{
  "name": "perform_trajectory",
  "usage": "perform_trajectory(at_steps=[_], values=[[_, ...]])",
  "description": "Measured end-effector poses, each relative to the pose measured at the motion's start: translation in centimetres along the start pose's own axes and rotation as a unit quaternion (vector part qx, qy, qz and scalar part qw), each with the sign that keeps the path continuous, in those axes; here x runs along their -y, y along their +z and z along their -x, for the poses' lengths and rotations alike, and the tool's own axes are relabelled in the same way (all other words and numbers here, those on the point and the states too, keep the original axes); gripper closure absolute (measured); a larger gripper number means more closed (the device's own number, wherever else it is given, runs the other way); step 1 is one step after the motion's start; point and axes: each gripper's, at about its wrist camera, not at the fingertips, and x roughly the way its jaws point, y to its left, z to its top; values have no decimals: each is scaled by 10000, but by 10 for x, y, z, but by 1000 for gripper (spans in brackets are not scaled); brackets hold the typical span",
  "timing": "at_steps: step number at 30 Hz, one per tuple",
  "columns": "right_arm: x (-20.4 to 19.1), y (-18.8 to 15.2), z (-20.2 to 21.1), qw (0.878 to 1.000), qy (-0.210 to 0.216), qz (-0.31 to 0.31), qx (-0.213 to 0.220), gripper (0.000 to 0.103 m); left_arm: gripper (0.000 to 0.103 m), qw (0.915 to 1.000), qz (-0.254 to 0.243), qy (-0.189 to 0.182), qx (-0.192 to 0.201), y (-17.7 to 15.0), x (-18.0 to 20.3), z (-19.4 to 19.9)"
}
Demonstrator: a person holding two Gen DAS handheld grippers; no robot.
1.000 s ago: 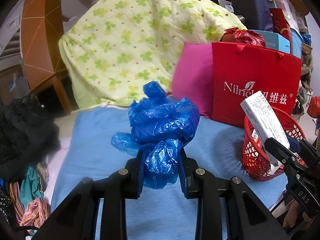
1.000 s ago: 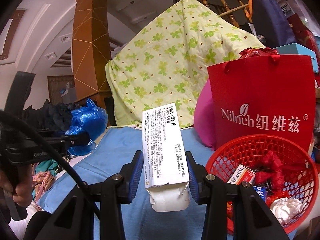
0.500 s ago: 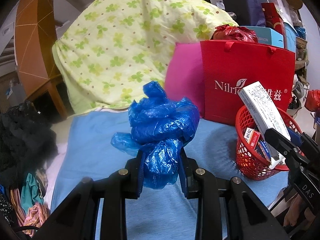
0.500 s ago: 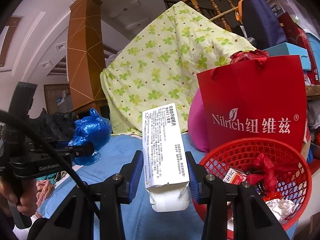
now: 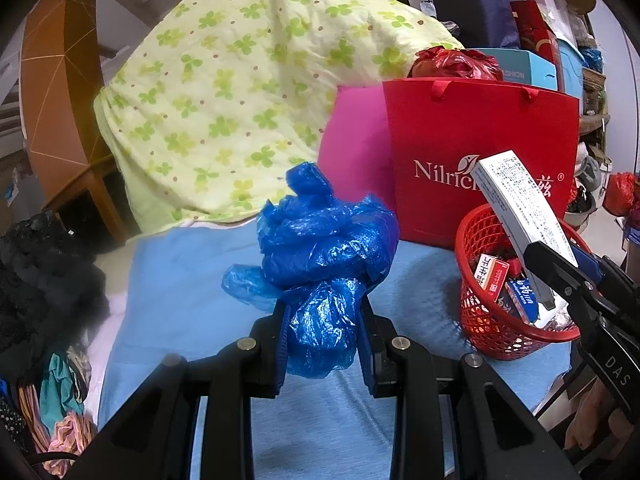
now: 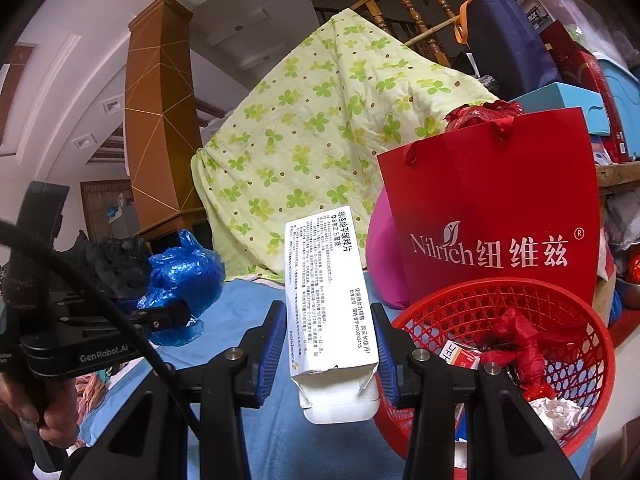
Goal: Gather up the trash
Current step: 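Carry the blue bag and white box toward the red basket, then hold the blue bag and white box above the red basket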
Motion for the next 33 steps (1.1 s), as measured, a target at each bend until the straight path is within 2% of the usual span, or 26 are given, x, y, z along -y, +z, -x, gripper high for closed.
perform_trajectory(at_steps=[33], values=[[21, 5, 24, 9989, -198, -317, 283, 59, 72, 9988, -434, -242, 51, 13, 42, -2]])
